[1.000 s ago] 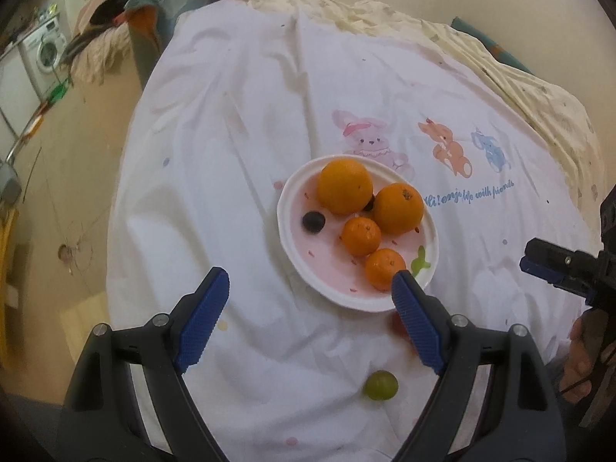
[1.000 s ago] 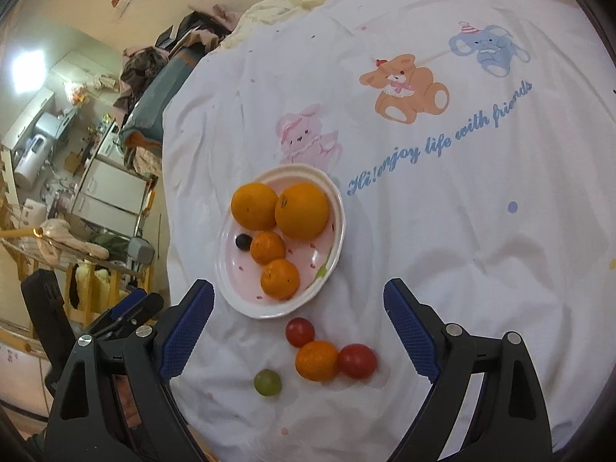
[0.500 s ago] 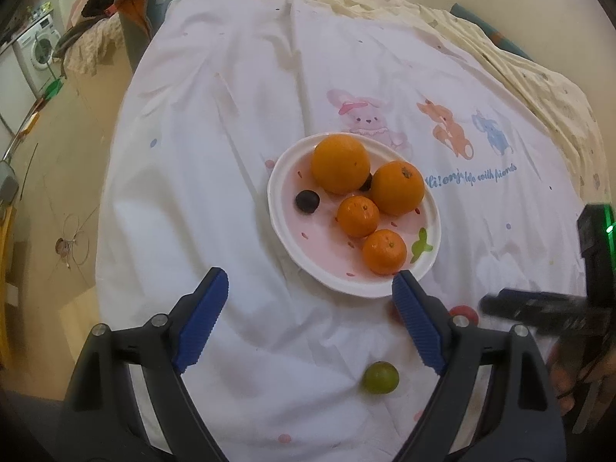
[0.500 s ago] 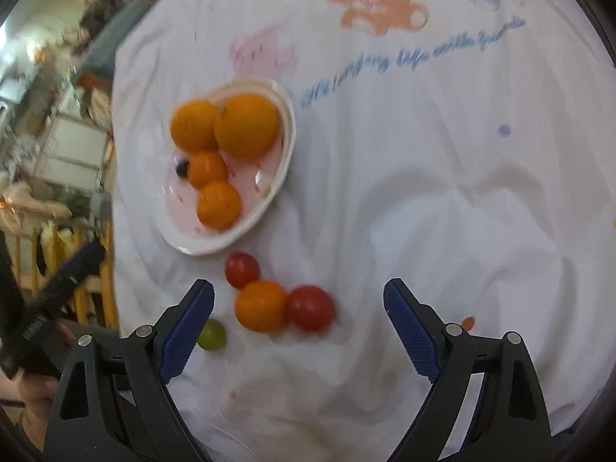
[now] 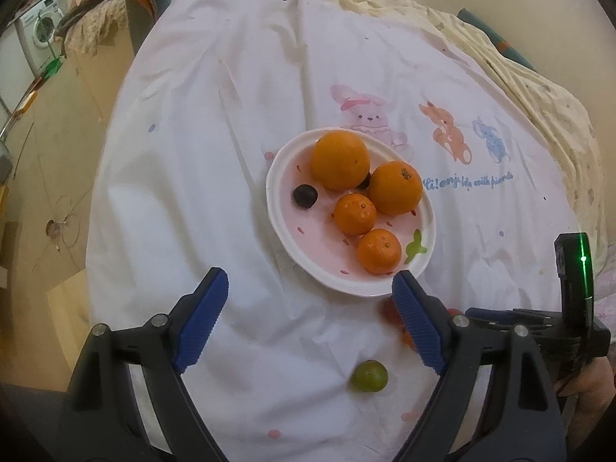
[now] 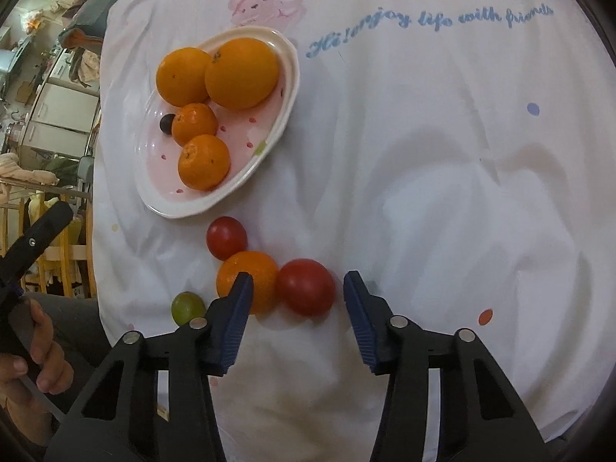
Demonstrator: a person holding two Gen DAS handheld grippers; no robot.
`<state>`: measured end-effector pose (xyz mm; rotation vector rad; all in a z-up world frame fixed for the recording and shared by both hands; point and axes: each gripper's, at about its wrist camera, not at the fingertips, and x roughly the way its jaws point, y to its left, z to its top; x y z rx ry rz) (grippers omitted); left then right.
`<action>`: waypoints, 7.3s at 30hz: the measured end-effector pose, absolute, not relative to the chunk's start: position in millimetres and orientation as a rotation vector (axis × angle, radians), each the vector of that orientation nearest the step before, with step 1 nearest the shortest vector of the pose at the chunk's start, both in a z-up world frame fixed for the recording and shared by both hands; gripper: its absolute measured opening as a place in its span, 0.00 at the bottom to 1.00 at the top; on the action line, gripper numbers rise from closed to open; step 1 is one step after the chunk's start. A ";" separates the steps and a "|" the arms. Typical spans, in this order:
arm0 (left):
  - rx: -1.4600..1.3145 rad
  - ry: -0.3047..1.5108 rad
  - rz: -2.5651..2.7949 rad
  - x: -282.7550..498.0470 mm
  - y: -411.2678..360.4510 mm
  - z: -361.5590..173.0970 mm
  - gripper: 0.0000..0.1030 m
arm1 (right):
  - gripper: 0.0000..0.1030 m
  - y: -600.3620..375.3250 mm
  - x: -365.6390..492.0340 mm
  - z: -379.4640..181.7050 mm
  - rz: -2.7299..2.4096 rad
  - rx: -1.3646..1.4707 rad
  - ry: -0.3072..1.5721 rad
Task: Organize fruits
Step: 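Grasp the large red tomato with the right tool while the left tool grasps a mandarin, then lower the tomato and mandarin onto the plate and open both tools, then withdraw both tools toward the red cherry tomato and small green fruit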
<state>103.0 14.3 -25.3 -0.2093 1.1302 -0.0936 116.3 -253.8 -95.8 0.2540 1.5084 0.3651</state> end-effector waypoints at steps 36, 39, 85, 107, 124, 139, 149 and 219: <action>-0.104 1.314 -0.177 80.7 -111.6 -71.4 0.80 | 0.31 -333.0 134.8 -30.5 0.289 0.655 1.176; -0.081 1.345 -0.170 83.1 -123.9 -81.4 0.71 | 0.31 -335.2 136.9 -30.0 0.297 0.676 1.169; -0.042 1.086 -0.011 136.0 10.8 17.9 0.35 | 0.31 -283.7 150.8 -2.7 0.465 0.539 1.096; -0.122 1.185 -0.067 185.3 2.6 -45.5 0.35 | 0.31 -251.5 207.0 -55.0 0.499 0.484 1.222; -0.120 1.264 -0.102 181.4 -9.6 -69.8 0.36 | 0.34 -224.3 200.1 -91.6 0.498 0.414 1.353; -0.105 1.251 -0.091 182.0 -10.8 -72.1 0.46 | 0.68 -227.9 201.1 -79.5 0.520 0.505 1.302; 0.008 1.164 -0.063 179.7 -20.8 -52.3 0.86 | 0.89 -244.0 208.8 -75.4 0.461 0.575 1.278; -0.216 1.299 -0.029 65.7 -0.2 -79.0 0.86 | 0.92 -268.3 113.6 -71.2 0.243 0.503 1.348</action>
